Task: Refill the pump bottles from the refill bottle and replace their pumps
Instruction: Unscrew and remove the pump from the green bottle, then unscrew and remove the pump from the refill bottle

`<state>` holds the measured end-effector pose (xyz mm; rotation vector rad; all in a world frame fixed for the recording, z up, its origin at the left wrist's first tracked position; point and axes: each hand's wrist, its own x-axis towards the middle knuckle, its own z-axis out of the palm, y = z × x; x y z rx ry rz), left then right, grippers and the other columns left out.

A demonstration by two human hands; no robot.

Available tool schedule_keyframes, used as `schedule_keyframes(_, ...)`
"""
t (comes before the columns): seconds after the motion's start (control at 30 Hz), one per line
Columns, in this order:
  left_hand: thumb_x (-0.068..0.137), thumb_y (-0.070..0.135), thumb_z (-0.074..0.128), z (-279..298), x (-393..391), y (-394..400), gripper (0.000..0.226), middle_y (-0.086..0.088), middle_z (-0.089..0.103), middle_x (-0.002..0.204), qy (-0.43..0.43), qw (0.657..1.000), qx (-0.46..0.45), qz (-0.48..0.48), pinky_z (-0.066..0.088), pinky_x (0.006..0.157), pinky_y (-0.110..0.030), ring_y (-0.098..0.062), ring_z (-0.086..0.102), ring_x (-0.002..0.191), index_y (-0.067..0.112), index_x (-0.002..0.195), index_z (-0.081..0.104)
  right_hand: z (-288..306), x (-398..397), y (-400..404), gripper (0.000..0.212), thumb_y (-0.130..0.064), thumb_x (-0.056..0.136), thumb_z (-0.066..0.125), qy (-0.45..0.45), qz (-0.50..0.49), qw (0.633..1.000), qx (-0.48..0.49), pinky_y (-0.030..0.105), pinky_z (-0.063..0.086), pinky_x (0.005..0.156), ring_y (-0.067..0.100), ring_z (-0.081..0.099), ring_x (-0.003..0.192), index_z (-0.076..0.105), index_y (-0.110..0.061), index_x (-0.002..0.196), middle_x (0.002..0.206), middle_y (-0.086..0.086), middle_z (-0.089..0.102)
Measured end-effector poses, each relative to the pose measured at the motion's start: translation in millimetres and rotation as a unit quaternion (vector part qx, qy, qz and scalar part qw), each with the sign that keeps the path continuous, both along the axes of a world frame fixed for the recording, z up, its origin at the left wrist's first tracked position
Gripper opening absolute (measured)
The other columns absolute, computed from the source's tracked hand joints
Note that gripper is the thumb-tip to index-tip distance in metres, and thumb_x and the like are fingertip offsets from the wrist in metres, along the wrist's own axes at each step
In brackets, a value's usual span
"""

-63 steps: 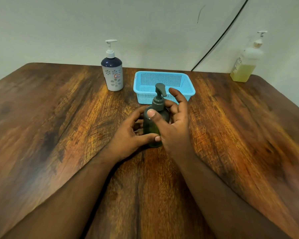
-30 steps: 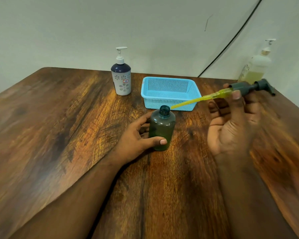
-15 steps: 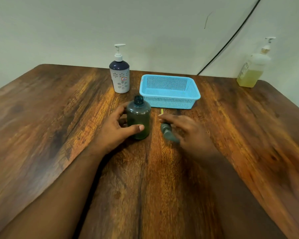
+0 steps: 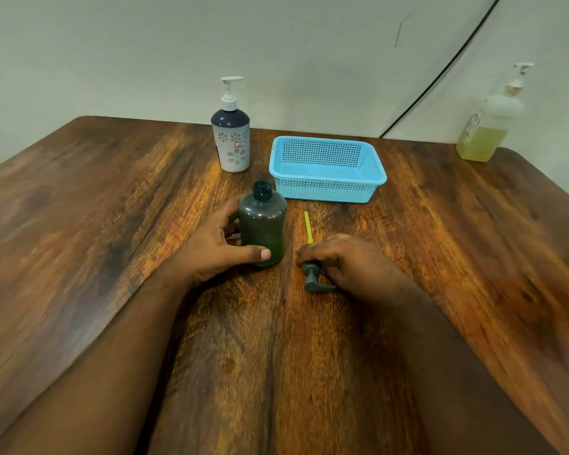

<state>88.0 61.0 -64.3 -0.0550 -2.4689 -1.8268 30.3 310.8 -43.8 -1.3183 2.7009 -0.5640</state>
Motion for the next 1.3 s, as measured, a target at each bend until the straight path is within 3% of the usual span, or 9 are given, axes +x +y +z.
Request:
schedule_keyframes(0.27, 0.052, 0.035, 0.092, 2, 1, 4, 0.116, 0.033, 0.039, 0.136, 0.024, 0.999, 0.029, -0.007, 0.046, 0.09, -0.013, 0.018, 0.049, 0.115, 0.069, 0.138, 0.023, -4, -5, 4, 0.05, -0.004, 0.089, 0.055, -0.008, 0.012, 1.0, -0.01, 0.029, 0.032, 0.106, 0.005, 0.042, 0.127, 0.057, -0.039, 0.124, 0.143, -0.02, 0.047)
schedule_keyframes(0.53, 0.044, 0.052, 0.095, 0, 15, 5, 0.135, 0.015, 0.017, 0.16, 0.085, 0.995, 0.003, 0.06, 0.049, 0.098, -0.029, -0.016, 0.035, 0.139, 0.068, 0.143, 0.005, -6, -12, 20, 0.047, -0.017, 0.085, 0.069, -0.033, -0.041, 0.995, -0.084, 0.039, 0.034, 0.11, 0.008, 0.042, 0.132, 0.057, -0.041, 0.123, 0.142, -0.015, 0.05)
schedule_keyframes(0.6, 0.046, 0.063, 0.09, 5, 25, 6, 0.124, 0.013, 0.026, 0.156, 0.12, 0.98, 0.025, 0.154, 0.051, 0.097, -0.045, -0.02, 0.04, 0.137, 0.068, 0.143, 0.013, -7, -11, 22, 0.05, -0.013, 0.085, 0.069, -0.029, -0.046, 0.994, -0.092, 0.038, 0.033, 0.112, 0.01, 0.042, 0.133, 0.057, -0.039, 0.126, 0.142, -0.012, 0.05)
schedule_keyframes(0.7, 0.066, 0.066, 0.079, 22, 44, 11, 0.091, 0.004, 0.047, 0.13, 0.264, 0.904, -0.077, 0.328, 0.05, 0.072, -0.018, -0.007, 0.056, 0.1, 0.037, 0.143, 0.039, -6, -11, 22, 0.049, -0.014, 0.084, 0.068, -0.022, -0.054, 0.992, -0.115, 0.035, 0.033, 0.111, 0.01, 0.043, 0.131, 0.058, -0.037, 0.126, 0.14, -0.011, 0.053)
schedule_keyframes(0.77, 0.082, 0.044, 0.078, 34, 55, 24, 0.059, 0.003, 0.048, 0.106, 0.378, 0.834, -0.217, 0.339, 0.042, 0.058, -0.012, -0.009, 0.05, 0.075, 0.019, 0.128, 0.052, -5, -11, 25, 0.044, -0.022, 0.084, 0.069, -0.031, -0.061, 0.99, -0.125, 0.027, 0.035, 0.108, 0.003, 0.044, 0.126, 0.059, -0.037, 0.124, 0.138, -0.012, 0.053)
schedule_keyframes(0.83, 0.088, 0.028, 0.072, 43, 64, 53, 0.037, 0.004, 0.049, 0.098, 0.411, 0.822, -0.29, 0.267, 0.039, 0.061, -0.009, -0.007, 0.045, 0.072, 0.013, 0.119, 0.058, -3, -12, 33, 0.041, -0.028, 0.083, 0.07, -0.031, -0.062, 0.99, -0.121, 0.006, 0.03, 0.096, -0.012, 0.041, 0.115, 0.06, -0.037, 0.122, 0.136, -0.015, 0.054)
schedule_keyframes(0.9, 0.088, 0.023, 0.07, 46, 65, 87, 0.031, 0.001, 0.056, 0.102, 0.389, 0.841, -0.329, 0.183, 0.041, 0.071, -0.008, -0.005, 0.051, 0.085, 0.011, 0.116, 0.062, 0, -13, 44, 0.04, -0.029, 0.083, 0.071, -0.017, -0.064, 0.993, -0.095, 0.003, 0.03, 0.094, -0.012, 0.041, 0.113, 0.062, -0.034, 0.121, 0.134, -0.014, 0.055)
schedule_keyframes(1.03, 0.088, 0.025, 0.069, 50, 31, 143, 0.036, -0.001, 0.061, 0.114, 0.247, 0.874, -0.413, 0.067, 0.052, 0.079, -0.029, -0.014, 0.057, 0.102, 0.021, 0.123, 0.063, 10, -11, 75, 0.038, -0.028, 0.083, 0.069, -0.03, -0.077, 0.995, -0.055, 0.036, 0.045, 0.101, 0.009, 0.056, 0.113, 0.063, -0.03, 0.12, 0.123, -0.008, 0.063)
schedule_keyframes(1.3, 0.09, 0.03, 0.065, 46, -75, 209, 0.03, -0.003, 0.063, 0.117, -0.003, 0.873, -0.486, -0.037, 0.054, 0.082, -0.036, -0.023, 0.063, 0.103, 0.021, 0.119, 0.066, 38, -29, 137, 0.043, -0.036, 0.087, 0.061, -0.008, -0.131, 0.982, 0.132, 0.035, 0.046, 0.097, 0.01, 0.054, 0.113, 0.055, -0.029, 0.129, 0.129, -0.007, 0.059)
